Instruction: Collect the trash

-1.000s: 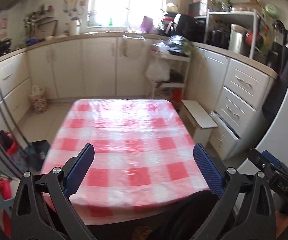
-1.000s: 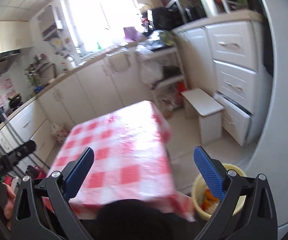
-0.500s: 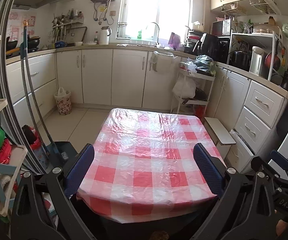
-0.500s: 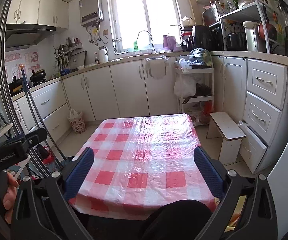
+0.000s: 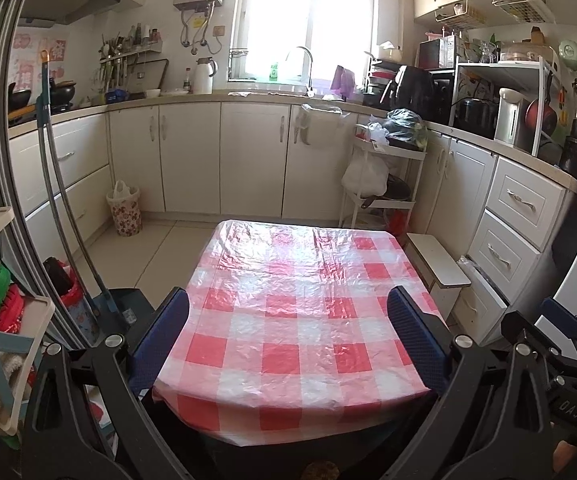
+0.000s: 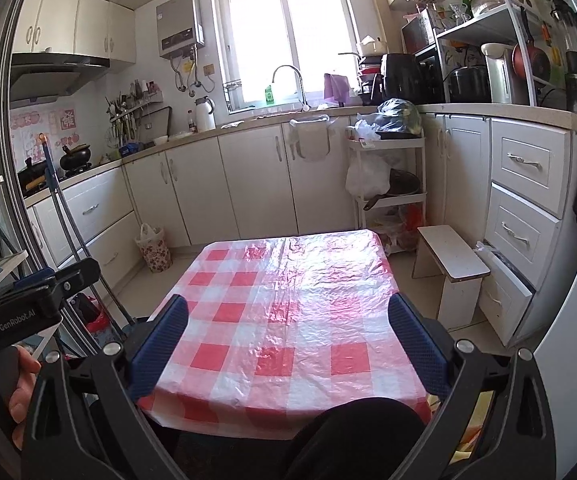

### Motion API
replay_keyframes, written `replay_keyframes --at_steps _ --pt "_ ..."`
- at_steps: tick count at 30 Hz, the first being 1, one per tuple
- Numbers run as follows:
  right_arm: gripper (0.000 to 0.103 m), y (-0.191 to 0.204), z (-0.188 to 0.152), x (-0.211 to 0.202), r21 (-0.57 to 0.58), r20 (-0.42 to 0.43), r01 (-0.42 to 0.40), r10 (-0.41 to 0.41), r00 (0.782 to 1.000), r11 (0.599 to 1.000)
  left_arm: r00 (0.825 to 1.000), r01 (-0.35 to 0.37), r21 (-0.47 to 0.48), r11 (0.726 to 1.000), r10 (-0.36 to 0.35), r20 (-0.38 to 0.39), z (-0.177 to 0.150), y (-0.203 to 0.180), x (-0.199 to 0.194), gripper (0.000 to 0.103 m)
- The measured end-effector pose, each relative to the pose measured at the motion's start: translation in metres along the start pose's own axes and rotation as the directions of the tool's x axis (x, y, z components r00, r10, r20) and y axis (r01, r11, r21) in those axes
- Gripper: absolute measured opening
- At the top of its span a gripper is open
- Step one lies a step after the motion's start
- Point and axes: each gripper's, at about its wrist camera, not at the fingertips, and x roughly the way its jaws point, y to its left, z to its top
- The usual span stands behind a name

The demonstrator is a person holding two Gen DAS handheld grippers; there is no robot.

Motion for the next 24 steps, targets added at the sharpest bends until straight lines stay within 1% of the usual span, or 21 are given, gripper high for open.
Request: replay_keyframes --at_steps 7,24 --pt "0.096 0.0009 0.0018 -0.0030 0.001 0.006 0.000 0.000 1.000 1.000 1.000 -0.005 0.010 1.000 0.005 -0.001 0.0008 -0.0041 -0.0020 0.096" --pt "0.096 0.0066 0.0059 -0.0046 -0.021 0.011 -0.009 0.009 1.000 1.000 0.999 -0.036 -0.007 0.999 0.036 0.010 0.0038 0.0008 -0.0060 0.096"
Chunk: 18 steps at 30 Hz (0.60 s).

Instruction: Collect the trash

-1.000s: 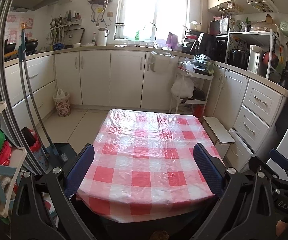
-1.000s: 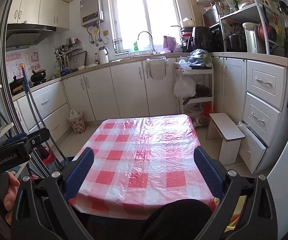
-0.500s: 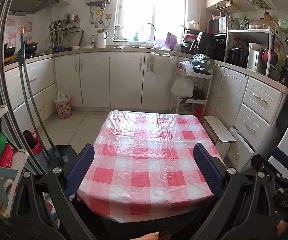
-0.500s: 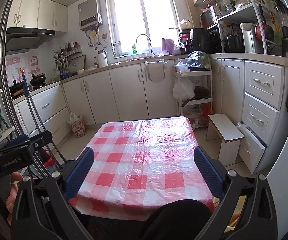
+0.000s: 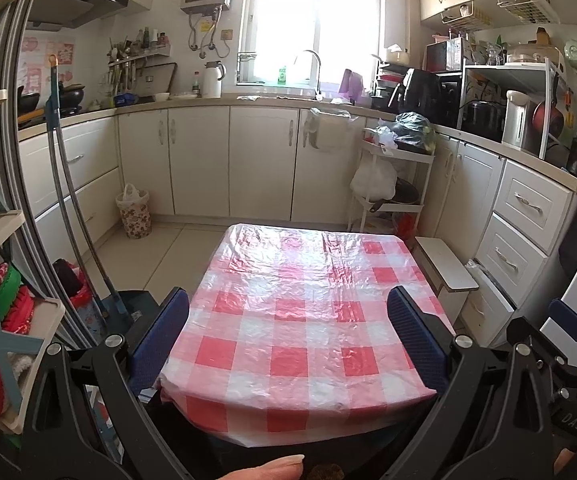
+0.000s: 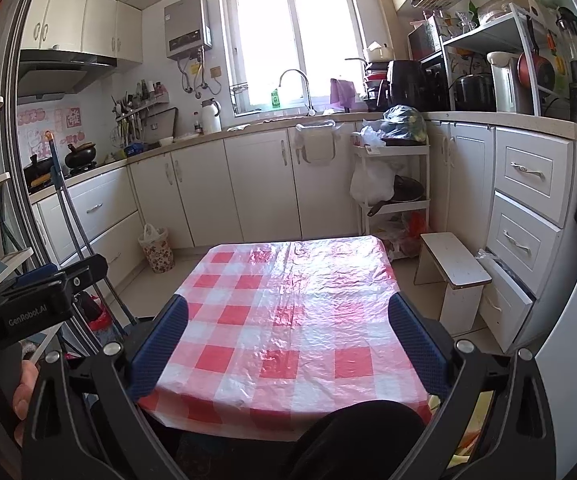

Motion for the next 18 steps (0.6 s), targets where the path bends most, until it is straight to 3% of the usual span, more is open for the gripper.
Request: replay_keyframes --at_steps 18 --pt "0.096 0.0051 0.0031 -0.0031 -0.008 0.021 -0.001 0.002 1.000 1.000 1.000 -0.011 -0.001 1.000 0.011 0.011 0.0034 0.0019 -0.0043 0.096"
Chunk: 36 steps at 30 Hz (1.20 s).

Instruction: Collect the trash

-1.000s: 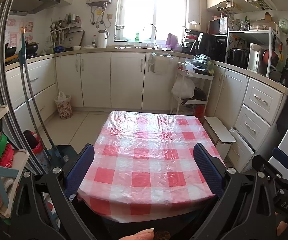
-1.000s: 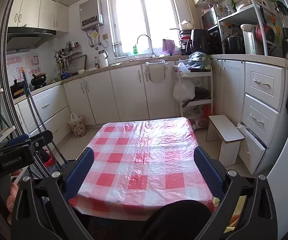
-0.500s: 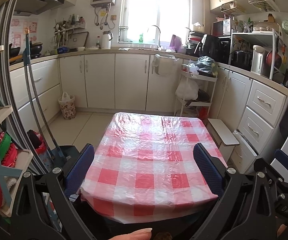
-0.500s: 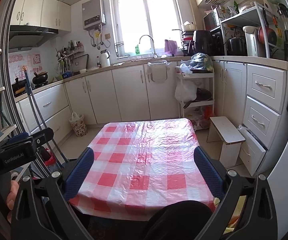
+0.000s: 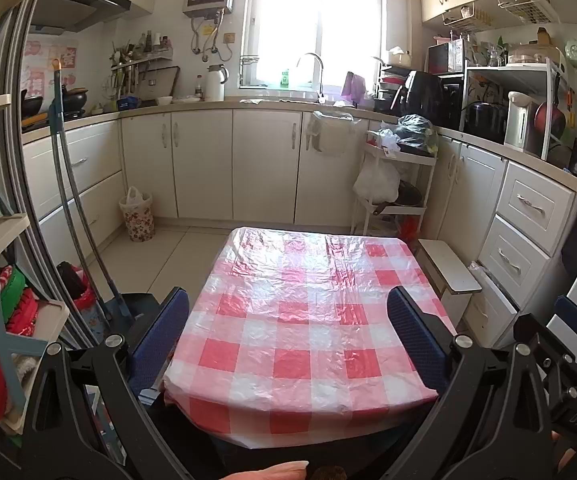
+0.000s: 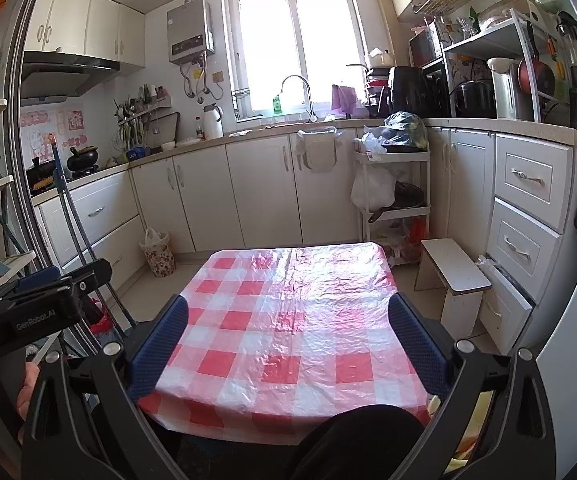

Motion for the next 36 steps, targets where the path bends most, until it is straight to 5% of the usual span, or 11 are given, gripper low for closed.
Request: replay_keyframes --at_steps 36 --pt "0.096 0.0018 0.0063 -0.0069 -0.002 0.023 -0.003 0.003 1.000 1.000 1.000 -0.015 0.004 1.000 0.015 0.026 0.0013 0.0032 -0.0064 0.096"
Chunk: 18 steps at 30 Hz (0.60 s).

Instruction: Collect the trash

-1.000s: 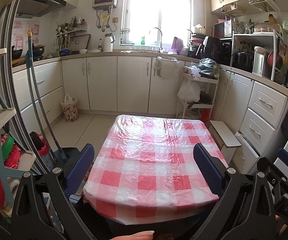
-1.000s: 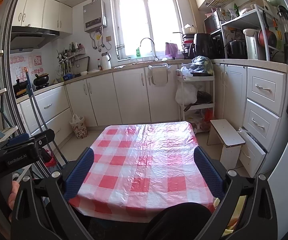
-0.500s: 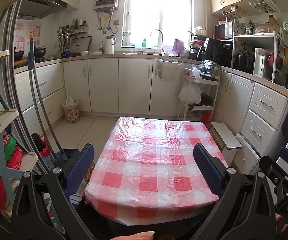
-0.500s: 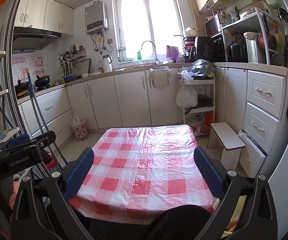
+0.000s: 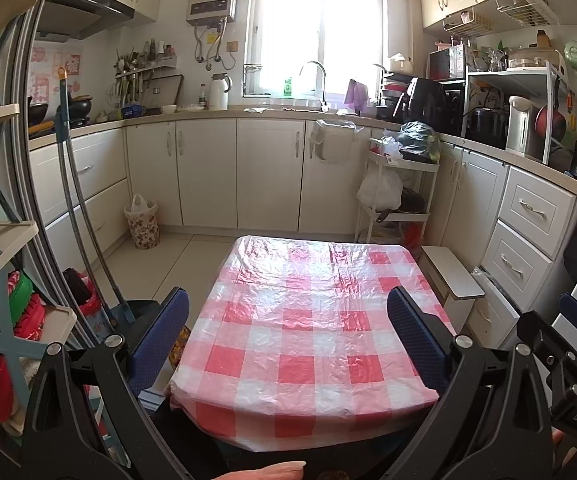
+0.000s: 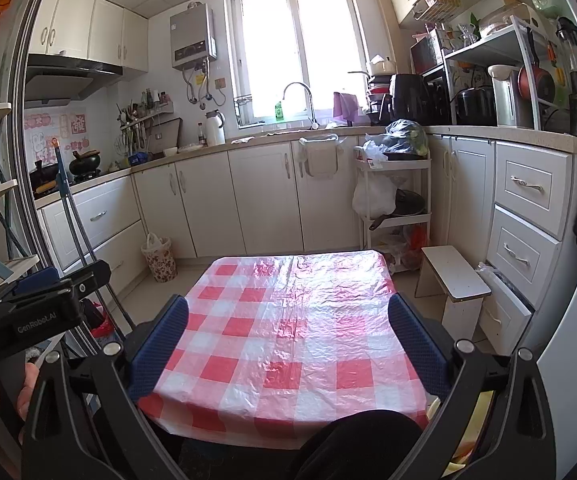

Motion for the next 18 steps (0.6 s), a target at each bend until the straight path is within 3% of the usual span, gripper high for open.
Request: replay_keyframes --at_steps 18 --pt "0.096 0.0006 -0.0001 0.0002 -0.001 0.001 0.001 -0.001 1.000 1.000 1.000 -0.001 0.002 1.000 0.001 0.005 0.0022 -0.0003 -0.0012 0.096"
